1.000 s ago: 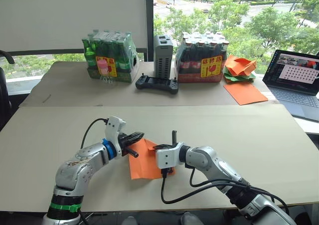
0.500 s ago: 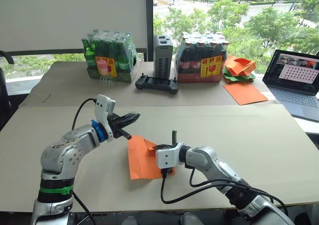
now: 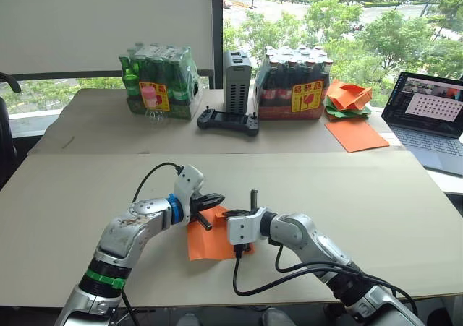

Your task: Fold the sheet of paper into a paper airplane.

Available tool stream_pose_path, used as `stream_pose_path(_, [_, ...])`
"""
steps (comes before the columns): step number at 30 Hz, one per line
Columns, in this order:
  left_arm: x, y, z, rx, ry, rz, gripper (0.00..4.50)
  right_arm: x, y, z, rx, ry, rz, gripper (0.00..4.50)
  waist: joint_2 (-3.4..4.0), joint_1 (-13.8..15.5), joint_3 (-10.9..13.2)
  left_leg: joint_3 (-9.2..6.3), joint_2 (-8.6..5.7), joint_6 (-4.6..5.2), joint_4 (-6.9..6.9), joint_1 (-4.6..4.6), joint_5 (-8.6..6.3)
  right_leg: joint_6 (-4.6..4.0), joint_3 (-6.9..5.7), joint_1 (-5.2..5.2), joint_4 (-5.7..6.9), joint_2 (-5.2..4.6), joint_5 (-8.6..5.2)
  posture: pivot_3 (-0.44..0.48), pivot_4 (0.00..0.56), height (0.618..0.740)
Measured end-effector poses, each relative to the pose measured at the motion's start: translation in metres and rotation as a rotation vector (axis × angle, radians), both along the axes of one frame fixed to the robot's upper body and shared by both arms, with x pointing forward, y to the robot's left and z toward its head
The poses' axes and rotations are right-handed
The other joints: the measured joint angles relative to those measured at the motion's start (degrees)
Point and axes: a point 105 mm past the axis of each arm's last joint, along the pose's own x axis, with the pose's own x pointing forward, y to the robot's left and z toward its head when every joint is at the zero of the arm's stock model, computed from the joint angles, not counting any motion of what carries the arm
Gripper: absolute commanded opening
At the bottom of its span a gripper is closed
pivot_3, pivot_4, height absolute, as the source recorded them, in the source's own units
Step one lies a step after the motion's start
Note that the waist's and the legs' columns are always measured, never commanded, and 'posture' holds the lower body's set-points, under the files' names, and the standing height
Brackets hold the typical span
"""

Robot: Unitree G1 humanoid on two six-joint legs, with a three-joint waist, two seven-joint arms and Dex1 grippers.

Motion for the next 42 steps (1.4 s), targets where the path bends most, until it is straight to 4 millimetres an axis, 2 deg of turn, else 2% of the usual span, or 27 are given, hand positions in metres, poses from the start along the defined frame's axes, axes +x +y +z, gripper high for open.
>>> stream_pose_path(8, [0.007,0.005,-0.025,0.059,0.025,0.036,0.0,0.0,0.0,0.0,-0.002,-0.002,-0.004,0.03,0.0,0.02,0.0,0.0,0.0,0.0,0.0,0.01,0.0,0.0,0.0,0.0,0.01,0.0,0.0,0.0,0.15,0.74])
stream_pose_path(18, [0.009,-0.002,-0.03,0.039,0.004,0.033,0.0,-0.003,-0.002,0.0,-0.017,0.023,0.015,0.03,0.01,0.18,-0.03,0.0,-0.01,0.0,0.02,0.04,0.0,0.01,0.0,0.07,0.0,-0.01,0.0,0.0,0.15,0.74])
stream_pose_path(21, [0.009,-0.003,-0.031,0.04,0.005,0.033,0.0,-0.005,-0.002,0.001,-0.014,0.042,0.03,0.87,0.01,0.19,-0.04,0.0,-0.01,0.0,0.02,0.06,0.0,0.01,0.0,0.08,0.0,-0.01,0.0,0.0,0.15,0.74])
stream_pose_path(22, [0.009,-0.003,-0.031,0.041,0.005,0.034,0.0,-0.006,-0.001,0.002,-0.01,0.047,0.036,1.34,0.01,0.16,-0.05,0.0,-0.01,0.0,0.02,0.12,0.0,0.01,0.0,0.13,0.0,-0.01,0.0,0.0,0.15,0.74])
stream_pose_path(28, [0.008,-0.003,-0.034,0.048,0.01,0.04,0.0,-0.013,0.0,0.006,0.081,0.145,0.052,3.31,0.01,0.11,-0.05,0.0,-0.01,0.08,-0.07,0.73,-0.05,0.06,-0.01,0.77,-0.16,0.0,-0.04,0.0,0.15,0.74])
stream_pose_path(32, [0.008,-0.004,-0.035,0.05,0.007,0.04,0.0,-0.02,-0.002,0.003,0.162,0.296,0.049,3.31,0.01,0.13,-0.05,0.0,-0.01,0.08,-0.05,0.72,-0.05,0.06,-0.01,0.77,-0.14,-0.01,-0.04,0.0,0.15,0.74])
stream_pose_path(35, [0.008,-0.004,-0.035,0.05,0.007,0.04,0.0,-0.022,-0.009,0.001,0.204,0.386,0.025,2.46,0.01,0.14,-0.05,0.0,-0.01,0.08,-0.05,0.72,-0.05,0.06,-0.01,0.77,-0.14,-0.01,-0.04,0.0,0.15,0.74])
stream_pose_path(36, [0.008,-0.003,-0.035,0.05,0.007,0.04,0.0,-0.021,-0.015,0.002,0.236,0.424,0.0,2.0,0.01,0.14,-0.05,0.0,-0.01,0.08,-0.05,0.72,-0.05,0.06,-0.01,0.77,-0.14,-0.01,-0.04,0.0,0.15,0.74])
stream_pose_path(38, [0.008,-0.003,-0.035,0.05,0.007,0.04,0.0,-0.018,-0.024,0.004,0.258,0.447,-0.029,1.45,0.0,0.13,-0.05,0.0,-0.01,0.08,-0.05,0.72,-0.05,0.06,-0.01,0.77,-0.14,-0.01,-0.04,0.0,0.15,0.74])
stream_pose_path(42, [0.008,-0.003,-0.035,0.049,0.006,0.042,0.0,-0.013,-0.036,0.005,0.297,0.483,-0.09,0.06,0.01,0.11,-0.05,0.0,-0.01,0.08,-0.06,0.72,-0.05,0.07,-0.01,0.76,-0.14,-0.01,-0.05,0.0,0.15,0.74])
